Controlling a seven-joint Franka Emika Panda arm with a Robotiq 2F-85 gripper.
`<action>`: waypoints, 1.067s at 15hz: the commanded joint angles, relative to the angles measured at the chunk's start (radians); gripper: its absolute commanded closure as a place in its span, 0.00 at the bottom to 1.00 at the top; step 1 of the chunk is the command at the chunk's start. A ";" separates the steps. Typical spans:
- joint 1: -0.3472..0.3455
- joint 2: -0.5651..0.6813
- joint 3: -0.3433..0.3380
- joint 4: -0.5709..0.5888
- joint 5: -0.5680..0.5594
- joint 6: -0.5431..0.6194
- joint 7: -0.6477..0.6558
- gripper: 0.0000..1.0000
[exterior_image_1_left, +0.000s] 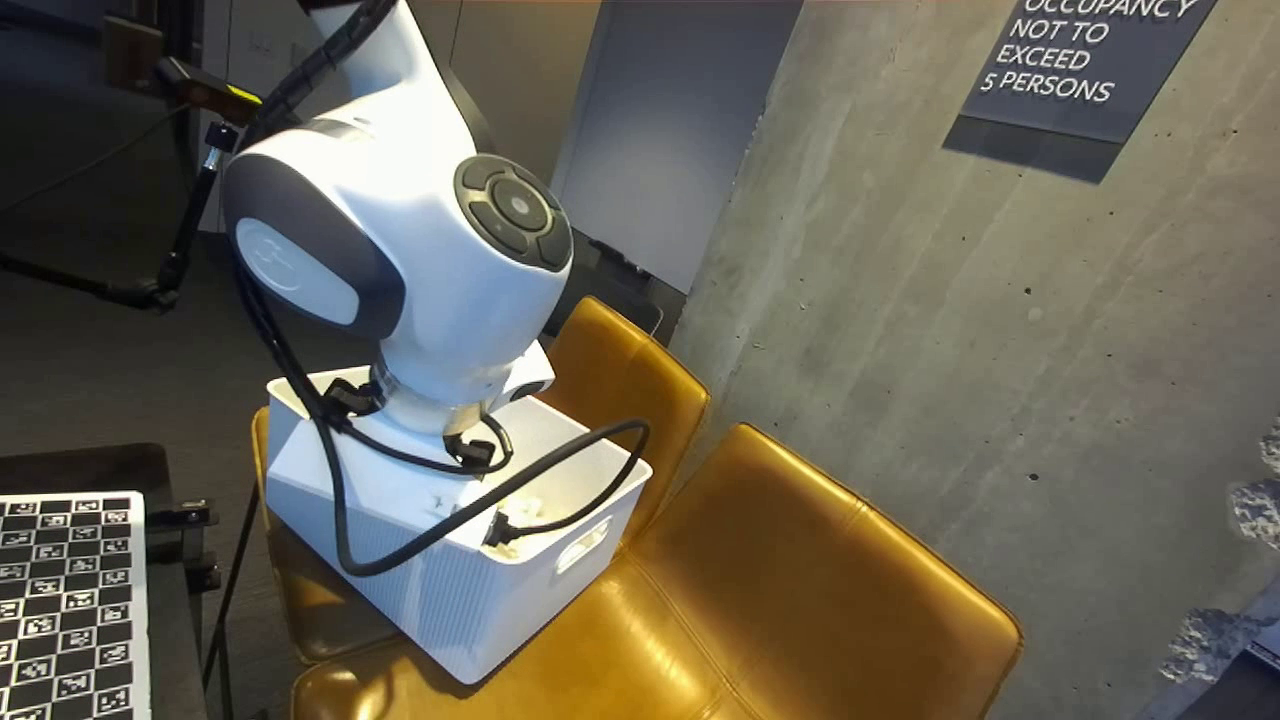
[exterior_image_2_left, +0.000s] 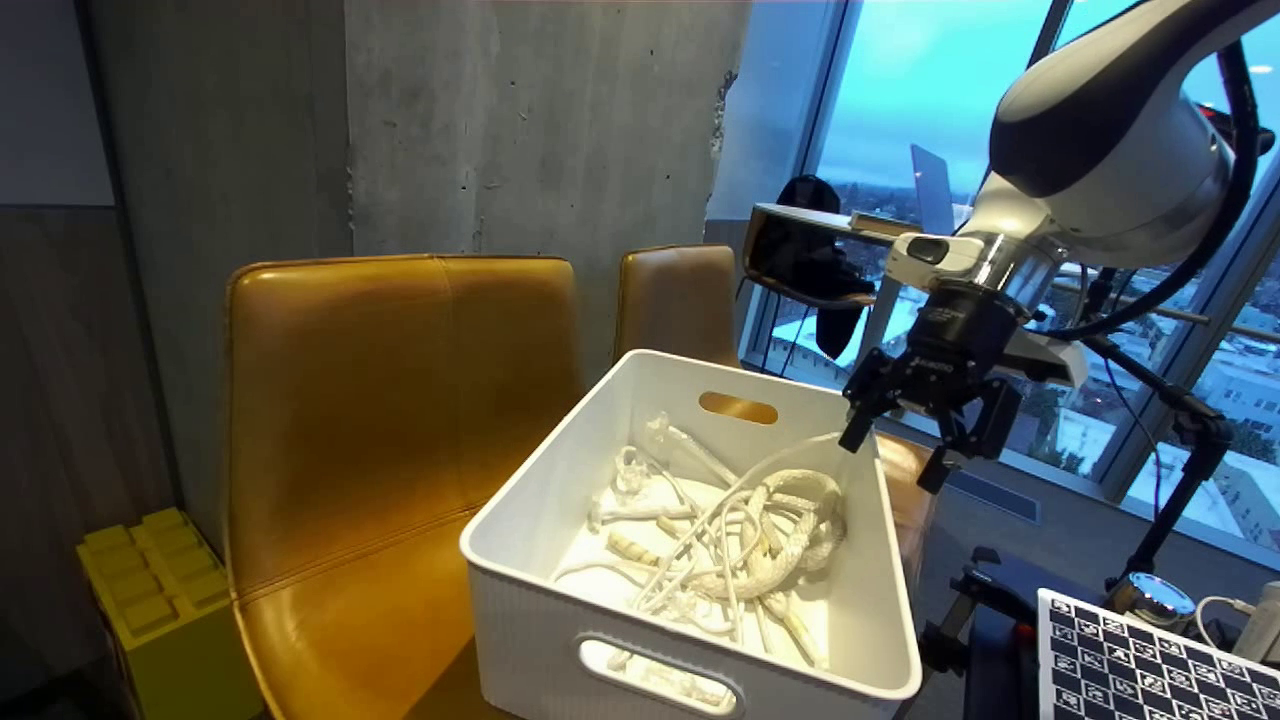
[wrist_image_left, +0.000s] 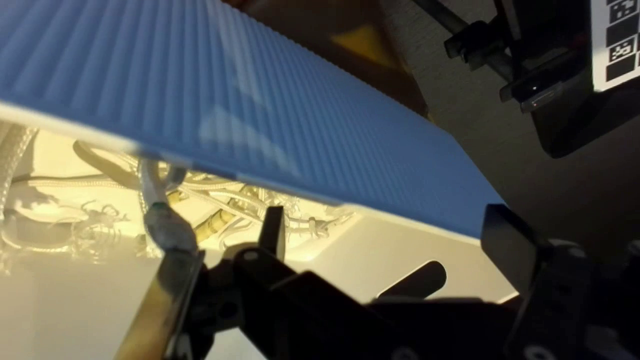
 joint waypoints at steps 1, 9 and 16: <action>-0.013 0.031 -0.015 -0.001 -0.040 0.025 0.015 0.00; -0.015 0.052 -0.010 -0.007 -0.052 0.044 0.018 0.00; -0.018 0.132 0.001 0.028 -0.039 0.099 0.016 0.00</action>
